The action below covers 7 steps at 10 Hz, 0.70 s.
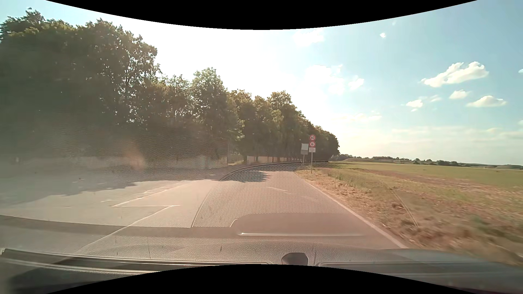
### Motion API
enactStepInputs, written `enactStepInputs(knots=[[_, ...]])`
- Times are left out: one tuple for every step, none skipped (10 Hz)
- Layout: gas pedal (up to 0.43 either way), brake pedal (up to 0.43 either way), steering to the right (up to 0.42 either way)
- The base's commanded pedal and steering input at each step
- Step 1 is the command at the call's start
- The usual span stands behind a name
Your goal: Follow the waypoints while adhering to traffic rules and regulations
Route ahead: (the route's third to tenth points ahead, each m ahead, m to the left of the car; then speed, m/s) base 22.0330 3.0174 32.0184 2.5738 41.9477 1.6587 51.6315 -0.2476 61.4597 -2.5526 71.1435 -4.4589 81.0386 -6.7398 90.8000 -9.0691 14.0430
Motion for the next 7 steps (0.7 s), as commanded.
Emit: enactStepInputs(knots=[[0.059,0.006,0.005],[0.059,0.006,0.005],[0.059,0.006,0.005],[0.059,0.006,0.006],[0.059,0.006,0.005],[0.059,0.006,0.005],[0.059,0.006,0.006]])
